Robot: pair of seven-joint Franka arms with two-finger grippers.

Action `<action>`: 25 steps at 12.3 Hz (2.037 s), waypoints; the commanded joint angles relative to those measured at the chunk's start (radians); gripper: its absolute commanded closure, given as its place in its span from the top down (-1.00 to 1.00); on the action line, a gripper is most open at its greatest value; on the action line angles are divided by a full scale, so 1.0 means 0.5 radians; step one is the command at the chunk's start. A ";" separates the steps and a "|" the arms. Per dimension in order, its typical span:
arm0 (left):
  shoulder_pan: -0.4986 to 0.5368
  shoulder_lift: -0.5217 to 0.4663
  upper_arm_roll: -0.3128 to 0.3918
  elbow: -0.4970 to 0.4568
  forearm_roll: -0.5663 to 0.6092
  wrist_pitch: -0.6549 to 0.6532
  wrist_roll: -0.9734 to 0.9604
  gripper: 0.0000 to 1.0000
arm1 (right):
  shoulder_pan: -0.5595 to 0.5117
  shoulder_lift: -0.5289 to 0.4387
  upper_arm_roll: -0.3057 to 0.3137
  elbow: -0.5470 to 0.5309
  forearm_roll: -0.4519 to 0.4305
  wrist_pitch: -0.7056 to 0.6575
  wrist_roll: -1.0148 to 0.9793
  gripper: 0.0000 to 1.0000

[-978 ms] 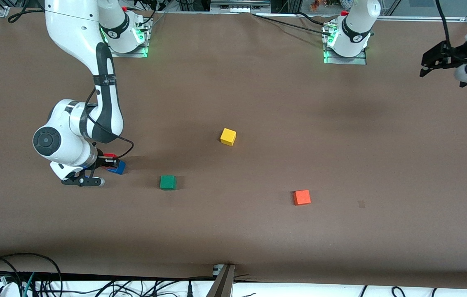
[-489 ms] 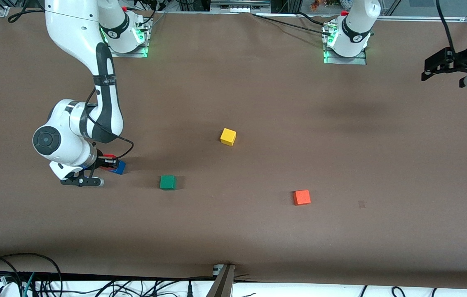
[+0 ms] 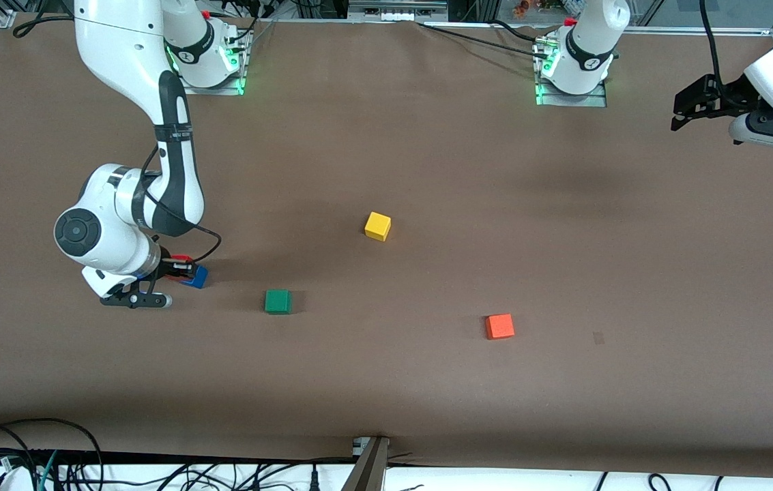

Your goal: Pass red block to right arm, stack on blue

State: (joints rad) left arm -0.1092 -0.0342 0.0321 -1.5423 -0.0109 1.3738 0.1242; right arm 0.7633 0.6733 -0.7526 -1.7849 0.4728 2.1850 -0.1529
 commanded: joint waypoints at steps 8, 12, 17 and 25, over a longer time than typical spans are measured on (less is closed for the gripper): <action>0.099 0.035 0.025 -0.033 -0.162 0.056 -0.018 1.00 | 0.014 -0.067 -0.265 0.513 -0.025 -0.678 -0.019 1.00; 0.083 0.059 0.006 -0.026 -0.171 0.142 -0.018 1.00 | 0.011 -0.070 -0.369 0.707 -0.025 -0.964 -0.019 1.00; 0.065 0.053 0.000 -0.023 -0.168 0.142 -0.015 1.00 | -0.038 -0.092 -0.357 0.744 -0.010 -1.087 -0.023 1.00; 0.092 0.068 -0.110 -0.057 0.150 0.142 -0.015 1.00 | -1.191 -0.797 1.240 0.668 -0.905 -1.305 0.318 1.00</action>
State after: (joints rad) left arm -0.0732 -0.0028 -0.0175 -1.5620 0.0202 1.4415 0.1222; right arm 0.2543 0.3675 -0.2593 -1.4151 0.0993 1.5812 -0.0183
